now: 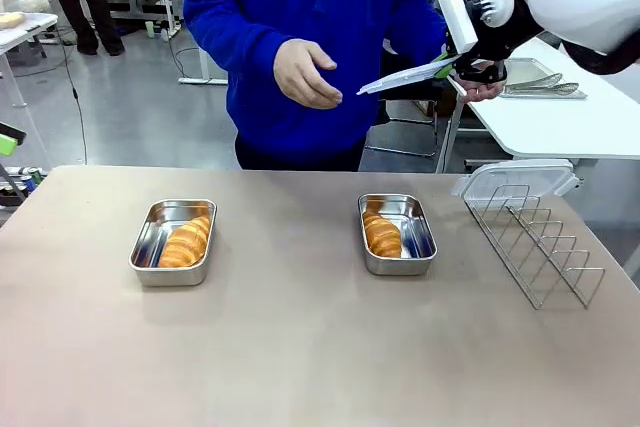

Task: Place the bread in airtight containers.
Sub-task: Pick up one Airtight Container lid and hand it to the human, then release when the human grabs the Airtight Container lid.

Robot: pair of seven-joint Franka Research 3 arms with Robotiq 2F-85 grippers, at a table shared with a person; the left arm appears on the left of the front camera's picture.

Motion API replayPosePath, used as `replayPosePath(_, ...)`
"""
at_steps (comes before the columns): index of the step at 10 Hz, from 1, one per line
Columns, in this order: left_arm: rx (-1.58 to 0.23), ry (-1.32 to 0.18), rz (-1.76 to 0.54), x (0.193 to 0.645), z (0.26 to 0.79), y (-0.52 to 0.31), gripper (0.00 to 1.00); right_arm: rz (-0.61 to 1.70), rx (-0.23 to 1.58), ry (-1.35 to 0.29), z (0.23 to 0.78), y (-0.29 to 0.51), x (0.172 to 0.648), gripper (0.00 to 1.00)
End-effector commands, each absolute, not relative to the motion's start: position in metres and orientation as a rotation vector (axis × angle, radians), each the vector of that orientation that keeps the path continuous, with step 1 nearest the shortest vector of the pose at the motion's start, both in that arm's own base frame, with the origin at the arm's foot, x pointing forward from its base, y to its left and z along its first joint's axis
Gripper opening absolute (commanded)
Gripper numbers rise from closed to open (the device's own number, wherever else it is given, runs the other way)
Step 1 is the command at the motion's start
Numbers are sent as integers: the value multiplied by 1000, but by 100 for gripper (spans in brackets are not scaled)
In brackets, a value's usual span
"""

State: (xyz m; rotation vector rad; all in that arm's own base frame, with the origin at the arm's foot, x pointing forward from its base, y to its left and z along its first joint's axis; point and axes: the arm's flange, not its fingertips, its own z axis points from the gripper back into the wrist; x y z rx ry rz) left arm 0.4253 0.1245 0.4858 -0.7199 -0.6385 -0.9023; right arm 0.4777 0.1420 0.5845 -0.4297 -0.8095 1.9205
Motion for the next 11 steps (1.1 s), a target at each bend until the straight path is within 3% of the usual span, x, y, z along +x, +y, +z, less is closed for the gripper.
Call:
replayPosePath(1, -724, -642, -922, 423, 488, 125, 100, 1904, -419, -823, 589, 141, 471, 12)
replayPosePath(11, -724, -642, -922, 423, 488, 125, 100, 1904, -419, -823, 589, 141, 471, 12)
